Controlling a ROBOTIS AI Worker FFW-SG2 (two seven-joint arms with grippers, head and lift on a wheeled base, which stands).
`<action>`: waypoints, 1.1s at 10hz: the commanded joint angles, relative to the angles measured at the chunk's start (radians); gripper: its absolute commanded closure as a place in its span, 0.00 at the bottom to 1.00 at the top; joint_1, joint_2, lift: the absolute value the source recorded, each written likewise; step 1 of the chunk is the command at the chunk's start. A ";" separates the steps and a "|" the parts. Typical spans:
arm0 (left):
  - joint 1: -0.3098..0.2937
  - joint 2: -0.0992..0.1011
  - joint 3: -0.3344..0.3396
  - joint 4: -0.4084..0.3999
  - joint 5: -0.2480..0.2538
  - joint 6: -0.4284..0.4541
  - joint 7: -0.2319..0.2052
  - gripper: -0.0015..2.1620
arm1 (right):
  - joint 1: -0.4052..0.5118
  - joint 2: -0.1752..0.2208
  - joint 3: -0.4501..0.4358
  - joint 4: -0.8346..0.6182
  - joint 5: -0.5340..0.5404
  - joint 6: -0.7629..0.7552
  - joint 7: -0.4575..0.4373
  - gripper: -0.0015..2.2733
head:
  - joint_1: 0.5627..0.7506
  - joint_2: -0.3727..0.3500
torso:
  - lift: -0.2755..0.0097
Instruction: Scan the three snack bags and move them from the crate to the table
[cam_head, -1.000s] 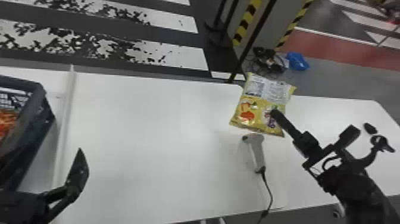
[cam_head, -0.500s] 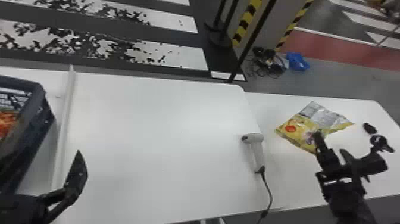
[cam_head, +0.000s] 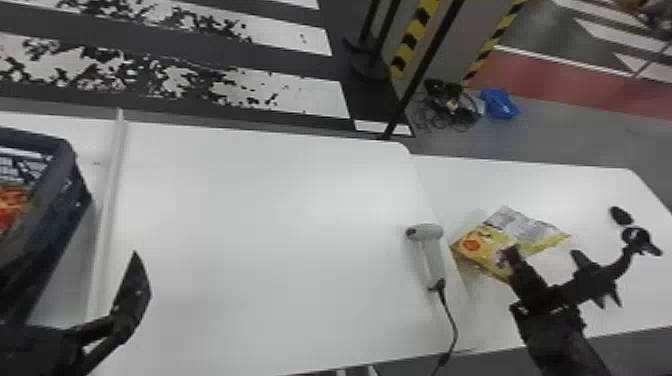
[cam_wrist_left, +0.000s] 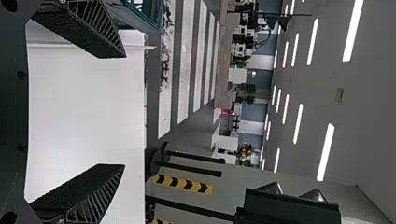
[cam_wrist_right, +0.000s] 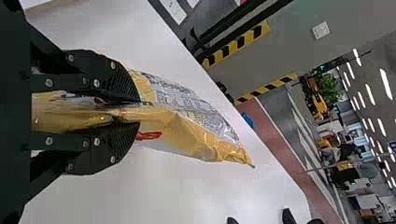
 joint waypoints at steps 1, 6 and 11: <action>0.002 0.002 -0.002 -0.004 0.000 0.000 0.002 0.01 | 0.012 -0.003 0.011 -0.031 0.004 0.026 -0.008 0.00 | 0.70 0.03 | 0.75; -0.011 0.000 -0.022 -0.007 -0.008 0.006 0.005 0.01 | 0.264 0.029 0.038 -0.485 0.045 0.078 -0.111 0.03 | 0.70 0.03 | 0.75; -0.023 0.007 -0.031 -0.029 -0.015 0.049 0.025 0.01 | 0.475 0.144 0.298 -1.000 0.133 0.161 -0.061 0.04 | 0.70 0.03 | 0.75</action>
